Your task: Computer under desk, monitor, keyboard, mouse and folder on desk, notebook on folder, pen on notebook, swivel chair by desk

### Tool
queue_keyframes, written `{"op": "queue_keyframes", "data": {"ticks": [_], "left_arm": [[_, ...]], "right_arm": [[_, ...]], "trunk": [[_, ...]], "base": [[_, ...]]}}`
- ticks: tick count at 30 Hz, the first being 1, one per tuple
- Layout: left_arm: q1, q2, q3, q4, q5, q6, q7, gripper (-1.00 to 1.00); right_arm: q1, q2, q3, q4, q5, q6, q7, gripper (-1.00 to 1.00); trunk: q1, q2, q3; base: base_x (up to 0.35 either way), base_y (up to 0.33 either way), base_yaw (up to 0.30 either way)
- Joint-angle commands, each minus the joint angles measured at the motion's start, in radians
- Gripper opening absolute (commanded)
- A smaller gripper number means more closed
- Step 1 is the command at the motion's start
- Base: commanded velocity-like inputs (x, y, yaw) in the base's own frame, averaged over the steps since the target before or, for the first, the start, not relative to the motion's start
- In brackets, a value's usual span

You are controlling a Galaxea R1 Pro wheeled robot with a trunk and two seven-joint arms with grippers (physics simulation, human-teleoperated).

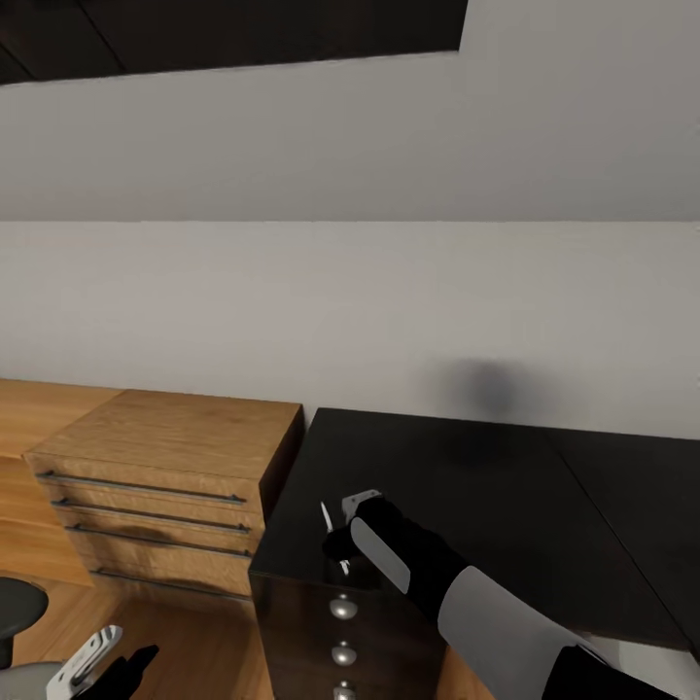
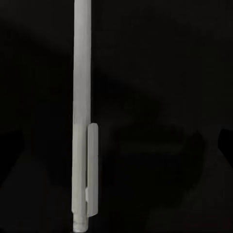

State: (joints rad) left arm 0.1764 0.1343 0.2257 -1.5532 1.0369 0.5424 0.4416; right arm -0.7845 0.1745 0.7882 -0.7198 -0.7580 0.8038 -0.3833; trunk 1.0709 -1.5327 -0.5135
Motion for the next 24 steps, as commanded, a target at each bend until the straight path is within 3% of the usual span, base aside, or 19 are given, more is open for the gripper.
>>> {"op": "queue_keyframes", "data": {"ticks": [1, 24], "left_arm": [[0.0, 0.0, 0.001, -0.001, 0.011, 0.001, 0.009, 1.0], [0.0, 0.0, 0.008, 0.002, 0.023, -0.001, 0.007, 1.0]], "right_arm": [[-0.001, 0.0, 0.003, 0.0, -0.01, 0.006, -0.01, 1.0], [-0.001, 0.0, 0.003, 0.0, -0.011, 0.027, -0.009, 1.0]], "trunk": [[0.0, -0.001, -0.001], [0.0, -0.001, -0.001]], "base": [[-0.19, 0.01, 0.0], [-0.039, 0.003, 0.0]]}}
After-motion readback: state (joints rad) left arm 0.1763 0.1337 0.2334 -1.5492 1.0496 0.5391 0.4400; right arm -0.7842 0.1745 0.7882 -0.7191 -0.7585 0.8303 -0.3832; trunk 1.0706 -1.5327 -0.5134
